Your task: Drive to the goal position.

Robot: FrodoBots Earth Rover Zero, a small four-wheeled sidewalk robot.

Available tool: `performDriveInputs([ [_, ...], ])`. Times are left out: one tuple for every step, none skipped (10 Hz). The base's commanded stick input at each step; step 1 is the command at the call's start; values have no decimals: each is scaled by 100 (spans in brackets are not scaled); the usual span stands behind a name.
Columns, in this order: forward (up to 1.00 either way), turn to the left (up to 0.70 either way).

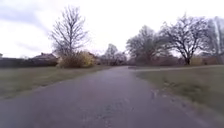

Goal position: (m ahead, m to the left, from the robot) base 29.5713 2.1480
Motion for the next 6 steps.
performDriveInputs([
  [100,0],
  [100,0],
  [100,0],
  [100,0],
  [100,0],
  [100,0],
])
